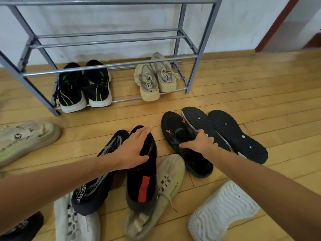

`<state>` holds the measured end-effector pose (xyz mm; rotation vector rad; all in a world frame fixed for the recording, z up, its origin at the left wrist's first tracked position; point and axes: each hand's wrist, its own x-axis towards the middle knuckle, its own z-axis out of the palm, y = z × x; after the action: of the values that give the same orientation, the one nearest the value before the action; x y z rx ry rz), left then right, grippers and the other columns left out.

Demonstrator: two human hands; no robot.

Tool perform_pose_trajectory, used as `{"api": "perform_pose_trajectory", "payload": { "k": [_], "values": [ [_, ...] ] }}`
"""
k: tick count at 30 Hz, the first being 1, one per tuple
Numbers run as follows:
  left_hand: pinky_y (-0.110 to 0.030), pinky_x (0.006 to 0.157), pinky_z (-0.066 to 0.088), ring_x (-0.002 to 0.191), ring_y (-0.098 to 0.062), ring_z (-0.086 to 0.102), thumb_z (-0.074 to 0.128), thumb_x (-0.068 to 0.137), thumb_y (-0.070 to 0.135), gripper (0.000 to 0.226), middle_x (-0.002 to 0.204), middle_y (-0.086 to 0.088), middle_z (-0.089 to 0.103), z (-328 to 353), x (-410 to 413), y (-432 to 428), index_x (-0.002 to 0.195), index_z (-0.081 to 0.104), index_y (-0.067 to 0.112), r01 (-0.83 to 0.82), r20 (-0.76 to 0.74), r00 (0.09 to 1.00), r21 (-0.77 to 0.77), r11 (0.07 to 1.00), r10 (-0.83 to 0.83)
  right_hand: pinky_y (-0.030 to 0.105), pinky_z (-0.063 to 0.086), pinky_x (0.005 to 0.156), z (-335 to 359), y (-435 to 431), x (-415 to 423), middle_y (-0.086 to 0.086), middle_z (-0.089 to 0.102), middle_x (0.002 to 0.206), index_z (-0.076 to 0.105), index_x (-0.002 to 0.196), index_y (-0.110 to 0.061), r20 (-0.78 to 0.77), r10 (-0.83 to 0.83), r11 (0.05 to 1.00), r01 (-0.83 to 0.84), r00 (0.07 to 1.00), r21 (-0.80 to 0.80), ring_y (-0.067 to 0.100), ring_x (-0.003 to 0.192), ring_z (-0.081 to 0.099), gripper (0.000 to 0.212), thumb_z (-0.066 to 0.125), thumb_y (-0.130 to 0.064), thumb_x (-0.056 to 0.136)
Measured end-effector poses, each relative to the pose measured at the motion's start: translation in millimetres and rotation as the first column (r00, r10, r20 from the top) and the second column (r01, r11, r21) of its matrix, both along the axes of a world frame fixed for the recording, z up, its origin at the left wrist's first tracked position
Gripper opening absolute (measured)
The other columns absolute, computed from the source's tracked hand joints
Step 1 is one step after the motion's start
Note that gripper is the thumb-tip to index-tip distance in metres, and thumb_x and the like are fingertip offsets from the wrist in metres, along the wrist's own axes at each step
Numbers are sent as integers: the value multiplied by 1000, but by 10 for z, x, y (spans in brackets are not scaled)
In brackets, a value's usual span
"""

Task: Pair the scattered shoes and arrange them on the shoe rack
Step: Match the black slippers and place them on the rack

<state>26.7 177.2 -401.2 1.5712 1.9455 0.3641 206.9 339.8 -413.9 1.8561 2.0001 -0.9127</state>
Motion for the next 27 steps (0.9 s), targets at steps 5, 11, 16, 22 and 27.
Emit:
{"api": "perform_pose_trajectory", "payload": {
  "k": [5,11,16,22,27],
  "values": [
    [-33,116,19,145,-20,11,67,84,20,96,158,5,5,-26,64,49,152,0,24,-31,71,997,3,1000,31,46,24,112,-23,74,22,15,43,142,49,132,-16,-101,-67,997,65,993,-30,37,134,30,66,54,-60,83],
    [-30,116,16,146,-15,10,71,83,24,100,157,7,11,8,99,127,151,-1,32,-44,201,979,39,998,35,42,42,100,37,31,64,11,61,123,58,123,-10,-448,-121,992,129,886,-13,30,115,54,43,52,-39,93],
    [-2,97,25,138,3,14,78,74,31,107,135,47,3,397,-73,245,138,-4,58,-81,508,860,55,995,42,35,49,86,455,119,-113,8,65,116,60,122,-10,-675,-260,964,143,690,-225,25,107,61,38,56,-34,93],
    [-25,102,45,129,0,45,79,68,34,99,141,26,39,647,-393,314,142,15,56,-166,656,751,82,983,73,35,50,89,751,-149,-553,2,68,117,60,125,-17,-702,-394,857,-38,593,-513,20,106,63,41,57,-39,91],
    [-25,94,52,120,-5,53,76,74,3,90,136,19,46,553,-638,114,140,34,48,-189,617,780,70,979,107,37,46,95,682,-470,-764,-6,66,113,59,122,-26,-669,-355,796,-164,653,-582,15,110,57,35,53,-44,92]
  ]
}}
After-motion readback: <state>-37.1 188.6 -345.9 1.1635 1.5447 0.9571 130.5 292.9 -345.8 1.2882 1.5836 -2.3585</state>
